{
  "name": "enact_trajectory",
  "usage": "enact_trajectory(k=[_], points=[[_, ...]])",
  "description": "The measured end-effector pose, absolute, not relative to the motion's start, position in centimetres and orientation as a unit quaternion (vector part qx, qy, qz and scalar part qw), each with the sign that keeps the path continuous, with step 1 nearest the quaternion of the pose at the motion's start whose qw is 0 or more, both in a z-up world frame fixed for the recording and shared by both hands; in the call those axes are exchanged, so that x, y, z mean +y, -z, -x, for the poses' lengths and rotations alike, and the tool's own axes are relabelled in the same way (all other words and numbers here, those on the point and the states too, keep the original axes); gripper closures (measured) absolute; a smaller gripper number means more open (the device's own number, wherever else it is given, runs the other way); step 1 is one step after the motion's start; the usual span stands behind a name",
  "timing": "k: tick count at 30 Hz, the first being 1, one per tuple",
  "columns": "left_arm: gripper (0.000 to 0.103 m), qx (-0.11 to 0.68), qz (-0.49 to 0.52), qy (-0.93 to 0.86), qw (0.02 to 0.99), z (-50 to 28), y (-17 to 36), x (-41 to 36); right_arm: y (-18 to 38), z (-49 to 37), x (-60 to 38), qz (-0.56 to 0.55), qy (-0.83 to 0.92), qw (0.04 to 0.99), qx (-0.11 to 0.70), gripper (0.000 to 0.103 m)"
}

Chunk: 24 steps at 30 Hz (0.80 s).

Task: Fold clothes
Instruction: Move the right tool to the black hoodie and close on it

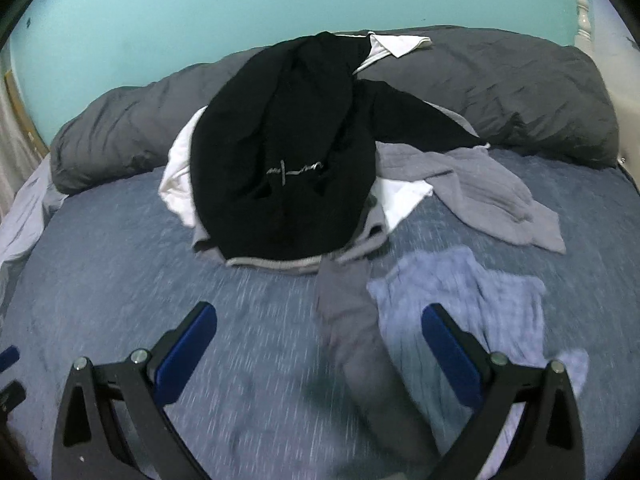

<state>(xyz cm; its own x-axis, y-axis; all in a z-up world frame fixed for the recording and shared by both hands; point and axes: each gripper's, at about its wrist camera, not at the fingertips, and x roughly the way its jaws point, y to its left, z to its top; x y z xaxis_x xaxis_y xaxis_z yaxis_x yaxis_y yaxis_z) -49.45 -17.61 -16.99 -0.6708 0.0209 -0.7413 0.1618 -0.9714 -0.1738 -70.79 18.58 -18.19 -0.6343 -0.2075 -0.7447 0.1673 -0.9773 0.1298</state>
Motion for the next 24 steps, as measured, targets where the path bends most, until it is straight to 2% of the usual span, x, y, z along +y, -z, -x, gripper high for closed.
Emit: enact_trajectory(k=[6,13,19,23,24], points=[[0.001,0.137,-0.411,0.900,0.053,50.5,19.3,-19.4,21.0,76.0,17.8,-0.433,0.895,0.100,-0.028,0.001],[0.000,0.149,-0.413,0.897,0.056,49.7,20.9,-20.7,22.5,79.3,16.3,-0.430,0.897,0.105,0.019,0.014],[0.000,0.157,-0.421,0.892,0.055,48.2,22.6,-21.4,24.6,81.7,15.8,-0.435,0.896,0.084,0.012,0.016],[0.001,0.165,-0.428,0.887,0.049,46.9,23.7,-21.4,25.7,82.9,15.0,-0.439,0.894,0.090,0.019,0.022],[0.001,0.166,-0.429,0.887,0.048,46.7,23.9,-21.3,25.7,83.0,15.0,-0.438,0.894,0.092,0.017,0.028]])
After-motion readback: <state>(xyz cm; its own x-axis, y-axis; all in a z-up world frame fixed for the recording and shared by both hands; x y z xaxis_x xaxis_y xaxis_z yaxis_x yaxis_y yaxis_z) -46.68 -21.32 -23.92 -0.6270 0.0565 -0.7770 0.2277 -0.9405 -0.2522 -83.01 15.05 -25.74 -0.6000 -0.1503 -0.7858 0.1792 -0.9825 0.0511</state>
